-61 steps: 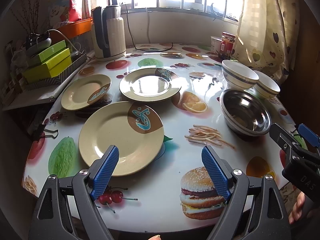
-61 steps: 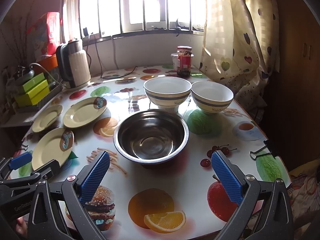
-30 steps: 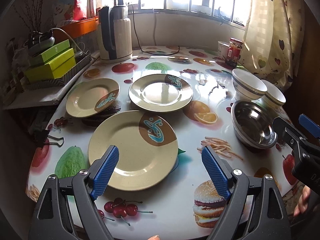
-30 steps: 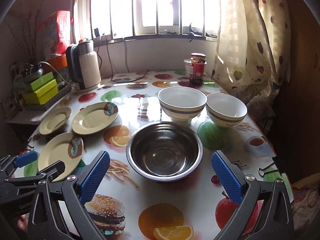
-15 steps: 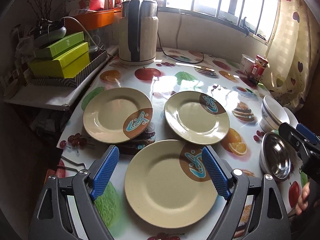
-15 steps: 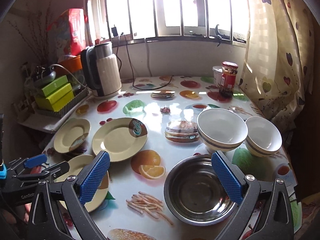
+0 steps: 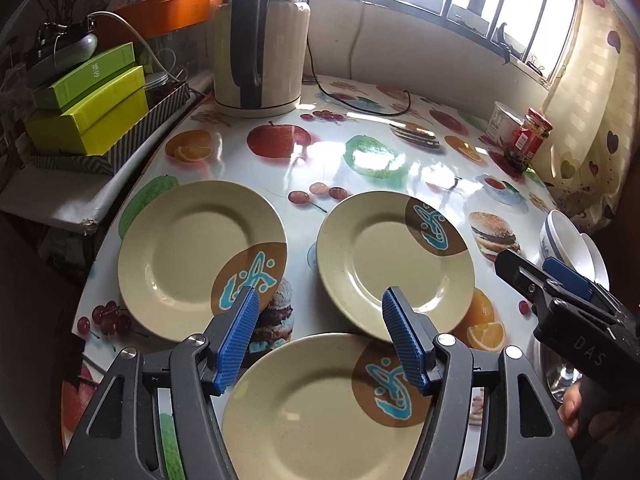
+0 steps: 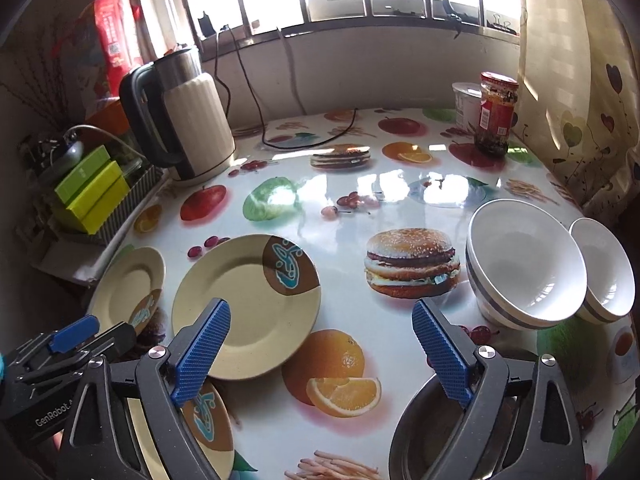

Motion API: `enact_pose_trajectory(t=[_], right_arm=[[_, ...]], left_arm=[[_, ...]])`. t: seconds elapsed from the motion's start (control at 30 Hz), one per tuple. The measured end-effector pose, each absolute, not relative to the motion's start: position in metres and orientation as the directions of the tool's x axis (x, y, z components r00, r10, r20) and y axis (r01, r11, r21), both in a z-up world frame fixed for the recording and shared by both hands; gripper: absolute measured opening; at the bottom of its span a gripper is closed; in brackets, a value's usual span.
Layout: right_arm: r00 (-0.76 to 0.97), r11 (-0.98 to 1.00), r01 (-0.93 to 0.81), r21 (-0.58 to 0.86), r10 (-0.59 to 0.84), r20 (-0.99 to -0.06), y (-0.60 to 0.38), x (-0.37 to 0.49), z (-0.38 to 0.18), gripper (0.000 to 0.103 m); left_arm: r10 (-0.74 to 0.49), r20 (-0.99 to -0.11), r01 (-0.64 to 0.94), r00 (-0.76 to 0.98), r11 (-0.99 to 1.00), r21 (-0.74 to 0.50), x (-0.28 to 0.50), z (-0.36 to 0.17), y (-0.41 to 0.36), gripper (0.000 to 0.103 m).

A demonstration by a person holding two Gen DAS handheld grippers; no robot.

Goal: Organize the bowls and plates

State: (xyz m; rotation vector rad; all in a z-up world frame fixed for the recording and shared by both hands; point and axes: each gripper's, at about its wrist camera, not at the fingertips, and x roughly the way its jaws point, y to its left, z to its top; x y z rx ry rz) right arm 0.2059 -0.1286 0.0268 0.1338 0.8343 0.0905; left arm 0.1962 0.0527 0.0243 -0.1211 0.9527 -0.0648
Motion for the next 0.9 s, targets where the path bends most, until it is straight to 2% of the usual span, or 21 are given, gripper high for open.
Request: enact_pose_trajectory(t=[0.13,0.17,0.33,0.43,0.53,0.9], right_arm=[[0.654,0.991,-0.045,0.124,0.123,-0.747,-0.122,0.216,0.016,0.081],[0.647,0.991,-0.048,0.127,0.128,-0.752,-0.121,0.218,0.013,0.077],[0.625,0.992,-0.050,0.119,0.124,-0.770,-0.119,0.229,0.001,0.074],[0.609,0.992,-0.036,0.121,0.118,-0.784,-0.121,0.235,-0.006,0.066],[0.601,0.992,-0.032,0.119,0.114,-0.791,-0.123,0.238,-0.010,0.064],[0.567,0.987,-0.019,0.157,0.140,-0.812,-0.126,0.247,-0.023,0.052]], left_arm=[[-0.139,-0.824,0.002,0.549,0.986,-0.166,0.211,0.014,0.049,0.053],[-0.142,-0.827,-0.001,0.544,0.986,-0.170,0.213,0.012,0.048,0.053],[-0.157,-0.841,-0.004,0.517,0.983,-0.185,0.222,0.003,0.046,0.052],[-0.155,-0.844,-0.004,0.513,0.983,-0.183,0.226,0.000,0.045,0.052],[-0.153,-0.850,-0.003,0.505,0.984,-0.179,0.230,-0.004,0.043,0.046],[-0.178,-0.857,-0.018,0.483,0.977,-0.213,0.239,-0.011,0.044,0.042]])
